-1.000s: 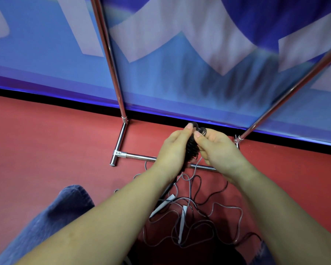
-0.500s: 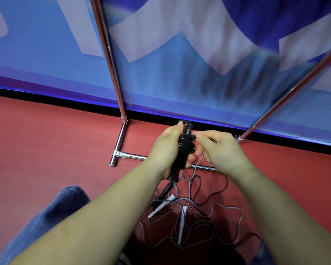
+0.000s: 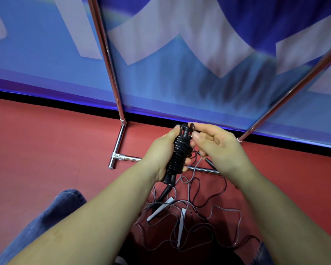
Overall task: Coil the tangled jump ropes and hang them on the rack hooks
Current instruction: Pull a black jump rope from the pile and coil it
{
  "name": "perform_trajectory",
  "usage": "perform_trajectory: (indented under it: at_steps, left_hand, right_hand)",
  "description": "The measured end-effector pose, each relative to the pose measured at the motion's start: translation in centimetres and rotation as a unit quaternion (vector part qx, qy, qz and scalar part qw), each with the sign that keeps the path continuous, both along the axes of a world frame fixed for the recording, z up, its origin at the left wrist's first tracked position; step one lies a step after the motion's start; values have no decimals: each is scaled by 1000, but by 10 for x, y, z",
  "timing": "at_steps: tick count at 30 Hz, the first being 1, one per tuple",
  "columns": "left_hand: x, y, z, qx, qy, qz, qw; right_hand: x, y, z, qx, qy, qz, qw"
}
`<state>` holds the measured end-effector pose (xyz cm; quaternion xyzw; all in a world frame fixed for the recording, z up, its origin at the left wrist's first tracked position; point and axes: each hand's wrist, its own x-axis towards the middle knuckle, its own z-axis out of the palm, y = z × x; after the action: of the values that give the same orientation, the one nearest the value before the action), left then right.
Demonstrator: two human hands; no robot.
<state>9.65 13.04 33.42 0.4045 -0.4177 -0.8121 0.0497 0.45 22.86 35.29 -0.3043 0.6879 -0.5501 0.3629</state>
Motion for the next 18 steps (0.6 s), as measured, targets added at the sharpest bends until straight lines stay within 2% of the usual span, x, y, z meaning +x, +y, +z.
perform_trajectory:
  at_steps: [4,9,14,18]
  left_hand:
    - [0,1,0,-7,3,-13,1000]
    - [-1,5,-3,-28,-11,-2,1000]
    - [-2,1,0,-45,-18,22,999]
    - [-3,4,3,-48,-12,18,999]
  right_hand:
    - [1,-1,-1,-20,-30,-24,999]
    - [4,-1,-10,-12,64,-130,989]
    - [10,-4,-11,-59,48,-145,987]
    - [10,-5,-12,-60,73,-169,981]
